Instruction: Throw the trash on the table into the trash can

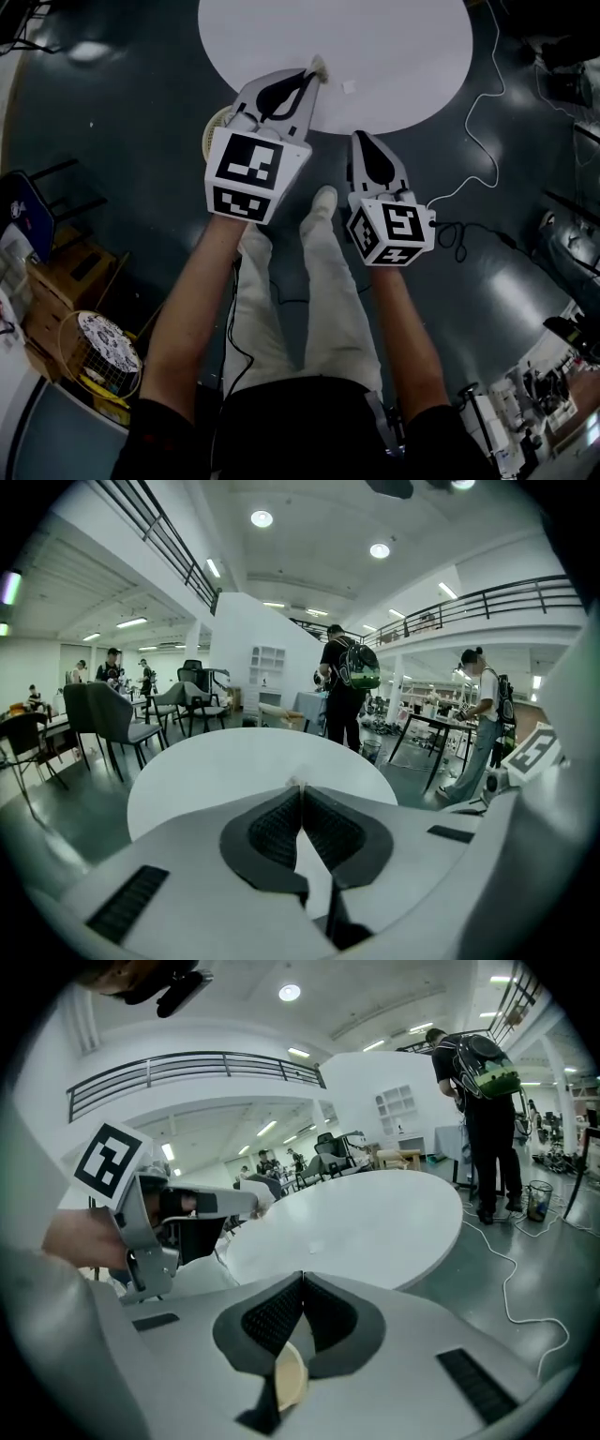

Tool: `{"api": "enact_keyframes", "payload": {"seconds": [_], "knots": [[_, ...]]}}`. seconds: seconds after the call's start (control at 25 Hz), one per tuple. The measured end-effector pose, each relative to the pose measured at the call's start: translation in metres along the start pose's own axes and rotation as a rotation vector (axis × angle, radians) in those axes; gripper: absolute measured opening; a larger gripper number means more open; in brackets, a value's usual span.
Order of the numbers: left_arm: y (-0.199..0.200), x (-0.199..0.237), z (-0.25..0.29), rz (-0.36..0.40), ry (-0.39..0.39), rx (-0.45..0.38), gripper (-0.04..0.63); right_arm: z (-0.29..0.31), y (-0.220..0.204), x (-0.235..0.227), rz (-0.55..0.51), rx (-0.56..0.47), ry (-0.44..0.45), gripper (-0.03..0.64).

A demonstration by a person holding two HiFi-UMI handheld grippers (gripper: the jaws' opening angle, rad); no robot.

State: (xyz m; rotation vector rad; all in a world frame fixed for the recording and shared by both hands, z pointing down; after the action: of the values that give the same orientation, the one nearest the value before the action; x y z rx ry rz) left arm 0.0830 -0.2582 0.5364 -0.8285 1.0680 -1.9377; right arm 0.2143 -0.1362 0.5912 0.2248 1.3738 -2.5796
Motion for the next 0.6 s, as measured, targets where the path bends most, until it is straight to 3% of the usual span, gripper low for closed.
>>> {"api": "enact_keyframes", "payload": {"seconds": [0.24, 0.6], "knots": [[-0.016, 0.02, -0.043, -0.01, 0.02, -0.023, 0.017, 0.006, -0.014, 0.041, -0.034, 0.029, 0.033, 0.017], [-0.066, 0.054, -0.094, -0.098, 0.096, -0.015, 0.017, 0.022, -0.029, 0.089, -0.08, 0.062, 0.099, 0.017]]}}
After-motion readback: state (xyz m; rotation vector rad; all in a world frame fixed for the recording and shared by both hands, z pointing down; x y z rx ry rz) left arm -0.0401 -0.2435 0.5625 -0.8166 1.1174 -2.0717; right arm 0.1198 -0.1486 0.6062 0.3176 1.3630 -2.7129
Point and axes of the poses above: the fingertips, and each gripper's own axes: z forward along the fingers, x to its left, y out of its top, the point moved 9 cm from there along -z, backward along the fingers, and after that the axes turned 9 degrees about -y, right-handed, at the moved point
